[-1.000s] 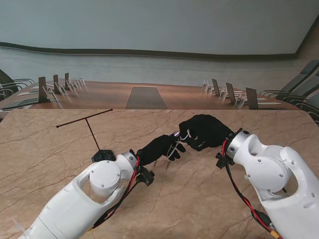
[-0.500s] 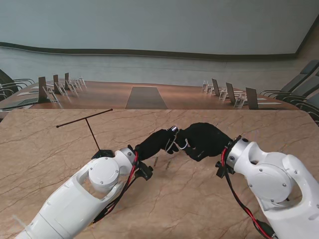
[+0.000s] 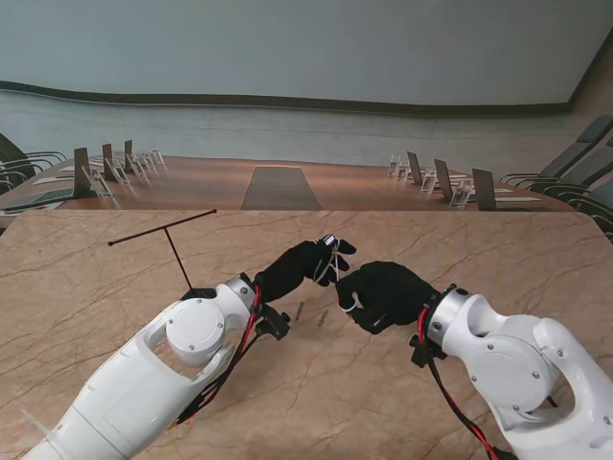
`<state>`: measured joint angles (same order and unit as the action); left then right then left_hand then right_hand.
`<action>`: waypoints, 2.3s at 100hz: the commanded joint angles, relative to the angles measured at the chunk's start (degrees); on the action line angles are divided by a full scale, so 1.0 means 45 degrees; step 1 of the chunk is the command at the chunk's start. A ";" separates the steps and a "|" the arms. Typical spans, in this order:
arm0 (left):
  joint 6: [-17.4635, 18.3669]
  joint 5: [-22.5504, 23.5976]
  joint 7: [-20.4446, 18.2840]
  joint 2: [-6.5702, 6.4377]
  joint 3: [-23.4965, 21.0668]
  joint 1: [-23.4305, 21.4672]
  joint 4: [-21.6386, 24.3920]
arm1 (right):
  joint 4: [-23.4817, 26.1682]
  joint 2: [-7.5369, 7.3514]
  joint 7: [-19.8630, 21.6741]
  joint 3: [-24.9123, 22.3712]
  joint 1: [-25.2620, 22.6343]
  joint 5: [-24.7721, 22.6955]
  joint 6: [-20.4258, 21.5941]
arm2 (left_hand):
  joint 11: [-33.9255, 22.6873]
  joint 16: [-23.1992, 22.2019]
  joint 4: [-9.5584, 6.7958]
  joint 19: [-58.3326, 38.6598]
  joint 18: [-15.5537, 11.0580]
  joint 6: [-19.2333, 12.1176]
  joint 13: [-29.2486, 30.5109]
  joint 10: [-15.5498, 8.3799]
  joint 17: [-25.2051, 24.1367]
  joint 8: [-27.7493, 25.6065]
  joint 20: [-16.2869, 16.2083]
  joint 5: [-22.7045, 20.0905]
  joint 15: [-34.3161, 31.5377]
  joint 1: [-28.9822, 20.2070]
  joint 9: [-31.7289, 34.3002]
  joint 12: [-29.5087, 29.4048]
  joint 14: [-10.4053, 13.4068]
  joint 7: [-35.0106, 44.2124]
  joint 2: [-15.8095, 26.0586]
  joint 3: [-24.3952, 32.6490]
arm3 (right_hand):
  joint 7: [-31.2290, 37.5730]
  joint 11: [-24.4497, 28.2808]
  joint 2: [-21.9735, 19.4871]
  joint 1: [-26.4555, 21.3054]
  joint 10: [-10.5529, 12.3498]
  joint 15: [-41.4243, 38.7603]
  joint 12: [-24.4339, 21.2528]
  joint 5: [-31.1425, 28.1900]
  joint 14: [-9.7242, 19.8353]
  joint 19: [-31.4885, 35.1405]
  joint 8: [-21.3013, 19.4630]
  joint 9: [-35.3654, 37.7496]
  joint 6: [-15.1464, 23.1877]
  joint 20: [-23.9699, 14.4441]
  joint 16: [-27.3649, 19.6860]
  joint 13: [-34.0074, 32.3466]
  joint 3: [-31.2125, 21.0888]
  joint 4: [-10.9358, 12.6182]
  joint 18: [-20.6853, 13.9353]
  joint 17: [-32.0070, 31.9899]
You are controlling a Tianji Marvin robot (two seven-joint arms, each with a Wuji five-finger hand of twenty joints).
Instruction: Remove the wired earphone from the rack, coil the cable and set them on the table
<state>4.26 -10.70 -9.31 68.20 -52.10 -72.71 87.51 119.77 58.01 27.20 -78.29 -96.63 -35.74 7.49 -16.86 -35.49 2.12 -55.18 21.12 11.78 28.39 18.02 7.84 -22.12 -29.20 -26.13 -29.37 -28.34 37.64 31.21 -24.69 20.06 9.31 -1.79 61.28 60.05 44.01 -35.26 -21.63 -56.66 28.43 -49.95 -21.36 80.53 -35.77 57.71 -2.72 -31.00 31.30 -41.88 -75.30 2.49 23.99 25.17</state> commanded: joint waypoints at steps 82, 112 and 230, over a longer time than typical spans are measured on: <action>0.0499 -0.0350 0.0263 0.0178 0.0275 0.0110 0.0041 | -0.1480 0.0451 -0.2024 0.1425 -0.0448 0.1041 -0.2046 | 0.0888 0.0808 0.0143 0.1572 -0.0989 -0.0886 -0.0792 -0.0917 -0.0657 -0.0128 0.0962 -0.0488 0.1150 -0.0098 0.0084 -0.0674 0.1007 0.0031 -0.0019 -0.0082 | 0.2156 -0.0078 -0.1992 -0.0364 -0.1261 0.0226 -0.0146 0.2021 0.0092 -0.0576 0.1821 -0.2577 0.1398 0.0196 -0.0070 0.2099 0.1250 -0.0822 -0.1030 -0.1754; 0.0533 -0.0465 0.0297 0.0208 0.0326 0.0102 0.0070 | -0.1969 0.0475 -0.2097 0.1859 -0.0134 0.1344 -0.2237 | 0.0870 0.0857 0.0142 0.1649 -0.1114 -0.0883 -0.0780 -0.0911 -0.0625 -0.0145 0.1020 -0.0548 0.1153 -0.0100 0.0141 -0.0730 0.1016 0.0043 -0.0030 -0.0086 | 0.2126 -0.0227 -0.2480 -0.0430 -0.1133 0.0400 -0.0201 0.2425 0.0203 -0.0714 0.2187 -0.3064 0.1400 0.0296 -0.0104 0.2591 0.1799 -0.0800 -0.1346 -0.2019; 0.0871 -0.0657 0.0244 0.0165 0.0301 -0.0018 0.0391 | -0.3332 0.0255 -0.0952 0.2308 0.0367 0.1590 -0.3207 | 0.1035 0.1365 0.0141 0.1802 -0.1262 -0.0898 -0.0719 -0.1137 -0.0542 -0.0122 0.1122 -0.0668 0.1482 -0.0160 0.0288 -0.1340 0.1282 0.0042 -0.0015 -0.0089 | -1.2252 -0.7201 -0.6732 0.3753 0.2719 0.5864 -0.3128 0.9666 0.3708 -0.5263 0.2105 -1.0634 0.2022 0.0508 -0.2101 0.7622 1.1092 -0.0866 -0.4515 -0.5329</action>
<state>7.94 -13.65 -8.26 68.72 -50.59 -72.57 88.71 104.92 59.38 22.82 -67.54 -94.17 -28.38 -7.40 -13.22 -29.83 2.12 -47.84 16.80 10.74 25.32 15.01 5.40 -22.21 -25.02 -28.33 -23.29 -28.56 37.75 26.08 -21.05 20.14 9.30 -1.78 14.95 29.65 16.29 -21.53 -10.85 -31.11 15.52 -6.21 -6.27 58.06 -17.86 11.44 6.16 -28.57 22.51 -9.80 -26.71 0.86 6.03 2.25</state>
